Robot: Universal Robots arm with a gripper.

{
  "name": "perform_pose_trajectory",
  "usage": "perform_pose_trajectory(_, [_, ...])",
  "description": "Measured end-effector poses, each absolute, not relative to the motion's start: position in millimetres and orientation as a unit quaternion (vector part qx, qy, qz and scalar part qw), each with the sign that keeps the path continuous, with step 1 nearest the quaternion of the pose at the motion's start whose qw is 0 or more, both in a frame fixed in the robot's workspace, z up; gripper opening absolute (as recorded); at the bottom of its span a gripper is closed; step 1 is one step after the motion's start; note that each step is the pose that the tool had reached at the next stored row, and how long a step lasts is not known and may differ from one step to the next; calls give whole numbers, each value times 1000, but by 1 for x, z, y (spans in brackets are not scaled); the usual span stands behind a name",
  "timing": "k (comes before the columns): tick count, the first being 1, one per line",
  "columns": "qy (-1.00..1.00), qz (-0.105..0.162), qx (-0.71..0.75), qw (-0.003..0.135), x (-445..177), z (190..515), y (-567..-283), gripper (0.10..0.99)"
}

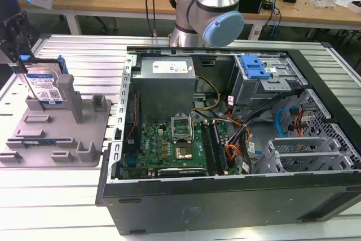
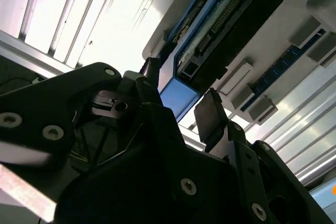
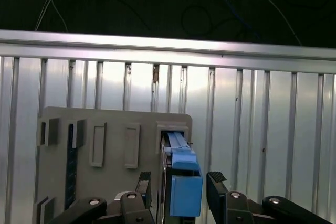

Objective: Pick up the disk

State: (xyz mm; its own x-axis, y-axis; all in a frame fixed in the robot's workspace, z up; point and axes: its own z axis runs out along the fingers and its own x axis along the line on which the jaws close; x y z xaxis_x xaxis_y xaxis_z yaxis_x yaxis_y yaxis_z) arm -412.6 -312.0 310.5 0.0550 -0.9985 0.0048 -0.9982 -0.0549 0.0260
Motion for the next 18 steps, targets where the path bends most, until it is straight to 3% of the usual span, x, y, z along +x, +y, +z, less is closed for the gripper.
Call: perform_pose_trajectory(18, [-687, -7, 726, 11, -413, 298, -312, 541])
